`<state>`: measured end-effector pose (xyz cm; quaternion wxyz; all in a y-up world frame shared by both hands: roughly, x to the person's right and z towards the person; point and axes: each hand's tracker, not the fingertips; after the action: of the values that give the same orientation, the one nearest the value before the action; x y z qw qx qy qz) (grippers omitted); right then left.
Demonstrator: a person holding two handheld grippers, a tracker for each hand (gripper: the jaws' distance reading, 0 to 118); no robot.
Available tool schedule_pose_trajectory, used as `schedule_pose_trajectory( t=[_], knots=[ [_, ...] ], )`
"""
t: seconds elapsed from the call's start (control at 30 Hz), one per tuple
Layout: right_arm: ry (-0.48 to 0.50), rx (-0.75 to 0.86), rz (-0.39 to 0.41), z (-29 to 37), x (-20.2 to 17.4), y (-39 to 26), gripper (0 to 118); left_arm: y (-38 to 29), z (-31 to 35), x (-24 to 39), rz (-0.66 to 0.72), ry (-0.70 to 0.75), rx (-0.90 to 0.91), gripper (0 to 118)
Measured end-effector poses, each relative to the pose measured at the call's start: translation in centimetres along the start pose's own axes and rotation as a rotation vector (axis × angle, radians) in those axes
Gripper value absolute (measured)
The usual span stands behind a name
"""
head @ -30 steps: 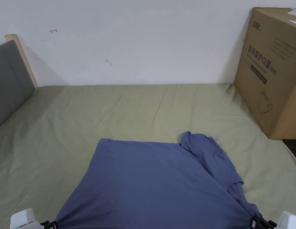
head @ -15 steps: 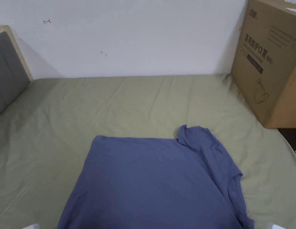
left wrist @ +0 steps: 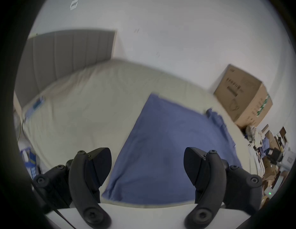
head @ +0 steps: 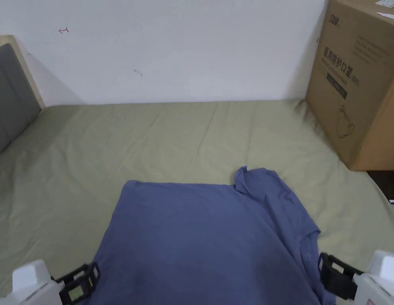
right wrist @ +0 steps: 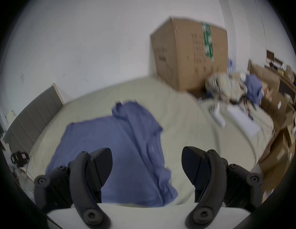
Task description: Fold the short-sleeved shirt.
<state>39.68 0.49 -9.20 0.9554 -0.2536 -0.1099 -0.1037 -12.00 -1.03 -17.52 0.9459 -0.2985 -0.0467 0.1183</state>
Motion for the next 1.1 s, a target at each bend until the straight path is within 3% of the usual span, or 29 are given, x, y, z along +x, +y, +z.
schedule_pose_trajectory(
  t=[0.23, 0.4, 0.47, 0.5, 0.53, 0.6, 0.63, 0.77, 0.97, 1.1],
  knots=[
    [-0.028, 0.285, 0.154, 3.9, -3.4, 3.9, 89, 3.3, 3.4, 6.2, -0.158, 0.026, 0.307, 95],
    [-0.042, 0.333, 0.185, 5.1, -5.1, 3.8, 89, 2.9, 3.7, 8.1, -0.201, 0.063, 0.377, 94],
    [-0.047, 0.335, 0.185, 5.3, -5.4, 3.5, 85, 2.6, 3.9, 8.0, -0.189, 0.048, 0.395, 84],
    [-0.049, 0.336, 0.186, 5.3, -5.4, 3.4, 79, 2.4, 4.1, 8.0, -0.187, 0.040, 0.400, 75],
    [-0.051, 0.338, 0.185, 5.6, -5.6, 3.4, 64, 2.3, 4.3, 8.0, -0.186, 0.036, 0.410, 52],
    [-0.050, 0.338, 0.189, 5.7, -5.7, 3.3, 22, 2.2, 4.3, 7.8, -0.188, 0.041, 0.418, 11],
    [-0.050, 0.333, 0.189, 5.7, -5.8, 3.2, 0, 2.3, 4.4, 7.5, -0.176, 0.002, 0.403, 3],
    [-0.038, 0.328, 0.199, 5.2, -5.3, 3.1, 0, 2.6, 4.2, 6.2, -0.086, -0.050, 0.335, 0],
    [-0.037, 0.314, 0.189, 5.2, -5.5, 3.1, 0, 1.7, 2.1, 3.6, -0.141, 0.007, 0.100, 1],
    [-0.037, 0.293, 0.178, 4.7, -4.6, 2.8, 0, -0.9, 1.4, 1.0, -0.159, 0.021, -0.018, 11]
  ],
)
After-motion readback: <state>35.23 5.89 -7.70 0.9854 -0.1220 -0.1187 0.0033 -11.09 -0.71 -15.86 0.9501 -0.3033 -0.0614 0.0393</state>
